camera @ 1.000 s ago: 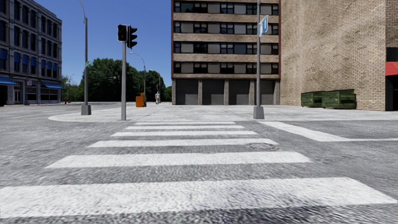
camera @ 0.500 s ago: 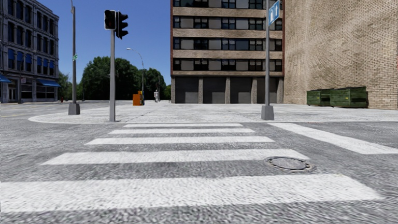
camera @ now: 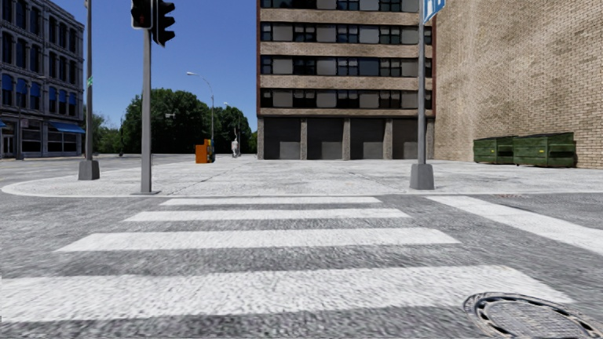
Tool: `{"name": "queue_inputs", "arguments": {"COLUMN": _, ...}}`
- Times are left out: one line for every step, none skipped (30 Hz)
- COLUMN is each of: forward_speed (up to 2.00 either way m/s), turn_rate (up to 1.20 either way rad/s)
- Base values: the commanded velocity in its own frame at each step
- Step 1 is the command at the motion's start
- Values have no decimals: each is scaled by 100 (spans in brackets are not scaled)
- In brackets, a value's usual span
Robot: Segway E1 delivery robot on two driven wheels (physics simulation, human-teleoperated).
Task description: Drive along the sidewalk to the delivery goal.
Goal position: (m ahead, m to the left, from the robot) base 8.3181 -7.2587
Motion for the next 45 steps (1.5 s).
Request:
{"name": "queue_inputs", "arguments": {"forward_speed": 199, "turn_rate": 0}}
{"name": "queue_inputs", "arguments": {"forward_speed": 199, "turn_rate": 0}}
{"name": "queue_inputs", "arguments": {"forward_speed": 199, "turn_rate": 0}}
{"name": "queue_inputs", "arguments": {"forward_speed": 199, "turn_rate": 0}}
{"name": "queue_inputs", "arguments": {"forward_speed": 199, "turn_rate": 0}}
{"name": "queue_inputs", "arguments": {"forward_speed": 199, "turn_rate": 0}}
{"name": "queue_inputs", "arguments": {"forward_speed": 199, "turn_rate": 0}}
{"name": "queue_inputs", "arguments": {"forward_speed": 199, "turn_rate": 0}}
{"name": "queue_inputs", "arguments": {"forward_speed": 199, "turn_rate": 0}}
{"name": "queue_inputs", "arguments": {"forward_speed": 199, "turn_rate": 0}}
{"name": "queue_inputs", "arguments": {"forward_speed": 199, "turn_rate": 0}}
{"name": "queue_inputs", "arguments": {"forward_speed": 199, "turn_rate": 3}}
{"name": "queue_inputs", "arguments": {"forward_speed": 199, "turn_rate": 13}}
{"name": "queue_inputs", "arguments": {"forward_speed": 199, "turn_rate": 13}}
{"name": "queue_inputs", "arguments": {"forward_speed": 199, "turn_rate": 25}}
{"name": "queue_inputs", "arguments": {"forward_speed": 199, "turn_rate": 35}}
{"name": "queue_inputs", "arguments": {"forward_speed": 199, "turn_rate": 35}}
{"name": "queue_inputs", "arguments": {"forward_speed": 199, "turn_rate": 47}}
{"name": "queue_inputs", "arguments": {"forward_speed": 199, "turn_rate": 54}}
{"name": "queue_inputs", "arguments": {"forward_speed": 199, "turn_rate": 59}}
{"name": "queue_inputs", "arguments": {"forward_speed": 199, "turn_rate": 59}}
{"name": "queue_inputs", "arguments": {"forward_speed": 199, "turn_rate": 62}}
{"name": "queue_inputs", "arguments": {"forward_speed": 199, "turn_rate": 62}}
{"name": "queue_inputs", "arguments": {"forward_speed": 199, "turn_rate": 62}}
{"name": "queue_inputs", "arguments": {"forward_speed": 199, "turn_rate": 62}}
{"name": "queue_inputs", "arguments": {"forward_speed": 199, "turn_rate": 62}}
{"name": "queue_inputs", "arguments": {"forward_speed": 199, "turn_rate": 62}}
{"name": "queue_inputs", "arguments": {"forward_speed": 199, "turn_rate": 62}}
{"name": "queue_inputs", "arguments": {"forward_speed": 199, "turn_rate": 62}}
{"name": "queue_inputs", "arguments": {"forward_speed": 199, "turn_rate": 62}}
{"name": "queue_inputs", "arguments": {"forward_speed": 199, "turn_rate": 57}}
{"name": "queue_inputs", "arguments": {"forward_speed": 199, "turn_rate": 57}}
{"name": "queue_inputs", "arguments": {"forward_speed": 200, "turn_rate": 4}}
{"name": "queue_inputs", "arguments": {"forward_speed": 200, "turn_rate": 0}}
{"name": "queue_inputs", "arguments": {"forward_speed": 200, "turn_rate": 0}}
{"name": "queue_inputs", "arguments": {"forward_speed": 200, "turn_rate": 0}}
{"name": "queue_inputs", "arguments": {"forward_speed": 200, "turn_rate": 0}}
{"name": "queue_inputs", "arguments": {"forward_speed": 200, "turn_rate": 0}}
{"name": "queue_inputs", "arguments": {"forward_speed": 200, "turn_rate": 0}}
{"name": "queue_inputs", "arguments": {"forward_speed": 200, "turn_rate": 0}}
{"name": "queue_inputs", "arguments": {"forward_speed": 200, "turn_rate": 0}}
{"name": "queue_inputs", "arguments": {"forward_speed": 200, "turn_rate": 0}}
{"name": "queue_inputs", "arguments": {"forward_speed": 200, "turn_rate": 0}}
{"name": "queue_inputs", "arguments": {"forward_speed": 200, "turn_rate": 0}}
{"name": "queue_inputs", "arguments": {"forward_speed": 200, "turn_rate": 0}}
